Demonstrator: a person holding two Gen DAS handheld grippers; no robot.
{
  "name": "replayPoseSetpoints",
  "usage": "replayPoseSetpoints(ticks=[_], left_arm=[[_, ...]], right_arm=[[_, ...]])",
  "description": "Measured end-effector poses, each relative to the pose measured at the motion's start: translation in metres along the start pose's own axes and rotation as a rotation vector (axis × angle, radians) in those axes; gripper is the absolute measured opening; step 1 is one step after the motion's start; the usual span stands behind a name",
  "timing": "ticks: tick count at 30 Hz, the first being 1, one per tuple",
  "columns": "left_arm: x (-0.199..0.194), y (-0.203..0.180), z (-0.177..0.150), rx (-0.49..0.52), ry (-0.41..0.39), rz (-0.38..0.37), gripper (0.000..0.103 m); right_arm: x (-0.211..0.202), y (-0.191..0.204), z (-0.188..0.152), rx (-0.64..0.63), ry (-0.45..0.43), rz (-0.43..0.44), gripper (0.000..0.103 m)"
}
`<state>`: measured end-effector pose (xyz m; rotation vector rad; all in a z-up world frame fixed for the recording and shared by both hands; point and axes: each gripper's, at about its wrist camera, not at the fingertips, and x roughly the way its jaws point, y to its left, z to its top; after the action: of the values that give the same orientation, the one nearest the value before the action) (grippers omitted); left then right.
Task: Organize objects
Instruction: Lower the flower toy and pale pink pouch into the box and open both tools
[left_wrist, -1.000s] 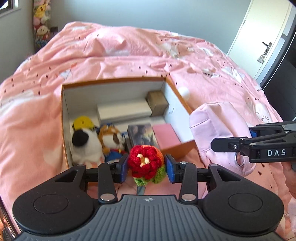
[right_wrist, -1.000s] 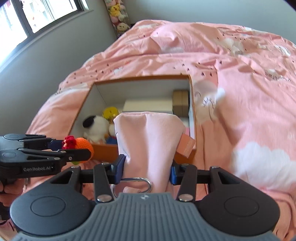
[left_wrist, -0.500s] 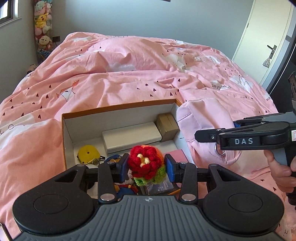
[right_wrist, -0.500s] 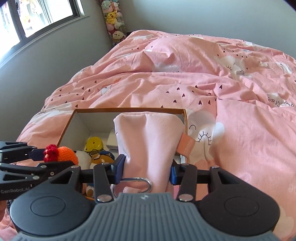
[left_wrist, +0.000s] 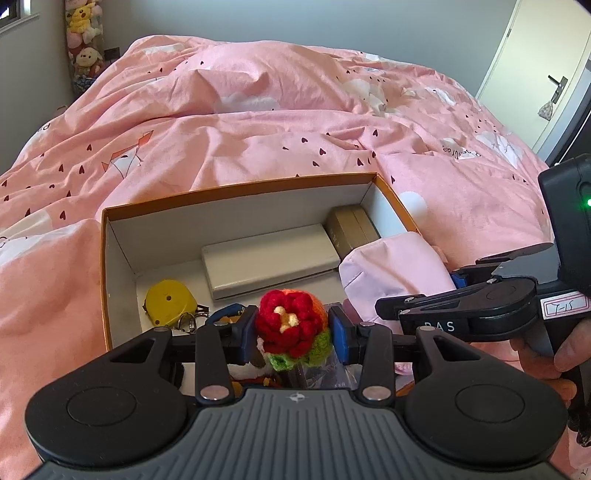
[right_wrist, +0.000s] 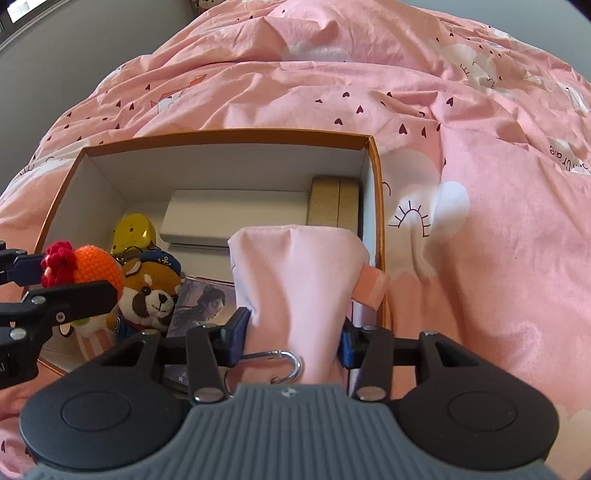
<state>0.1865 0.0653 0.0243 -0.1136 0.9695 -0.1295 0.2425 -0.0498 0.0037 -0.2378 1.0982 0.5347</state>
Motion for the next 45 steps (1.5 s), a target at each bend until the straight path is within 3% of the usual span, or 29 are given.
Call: replayPoseSetpoints(ticks=[9, 13, 18, 20, 25, 27, 32, 37, 40, 42, 45], left_arm=[[0.009, 0.001, 0.003, 0.002, 0.014, 0.007, 0.046], [0.012, 0.003, 0.004, 0.005, 0.02, 0.013, 0.046], [0.013, 0.004, 0.005, 0.011, 0.022, 0.018, 0.046], [0.014, 0.005, 0.005, 0.016, 0.026, 0.02, 0.046], [0.014, 0.005, 0.005, 0.019, 0.026, 0.019, 0.046], [0.014, 0.006, 0.006, 0.029, 0.026, 0.019, 0.046], [0.015, 0.005, 0.012, 0.065, 0.026, 0.017, 0.046], [0.02, 0.007, 0.018, 0.07, 0.033, 0.02, 0.046], [0.025, 0.008, 0.021, 0.074, 0.044, 0.012, 0.046], [0.029, 0.007, 0.022, 0.084, 0.052, 0.012, 0.046], [0.035, 0.007, 0.023, 0.095, 0.064, 0.011, 0.046]], right_arm=[[0.026, 0.006, 0.001, -0.047, 0.077, -0.058, 0.053], [0.022, 0.008, 0.004, -0.075, 0.083, -0.061, 0.063], [0.013, 0.012, 0.004, -0.148, 0.086, -0.06, 0.068], [0.01, 0.014, 0.004, -0.183, 0.091, -0.066, 0.076], [0.003, 0.012, 0.004, -0.21, 0.118, -0.055, 0.077], [-0.001, 0.008, 0.006, -0.188, 0.123, -0.037, 0.075], [-0.007, 0.004, 0.015, -0.217, 0.101, -0.025, 0.035], [-0.004, 0.006, 0.03, -0.268, 0.015, -0.011, 0.034], [-0.002, 0.009, 0.038, -0.287, -0.023, 0.014, 0.052], [0.005, 0.013, 0.042, -0.315, -0.018, 0.028, 0.052], [0.018, 0.016, 0.044, -0.34, 0.023, 0.012, 0.041]])
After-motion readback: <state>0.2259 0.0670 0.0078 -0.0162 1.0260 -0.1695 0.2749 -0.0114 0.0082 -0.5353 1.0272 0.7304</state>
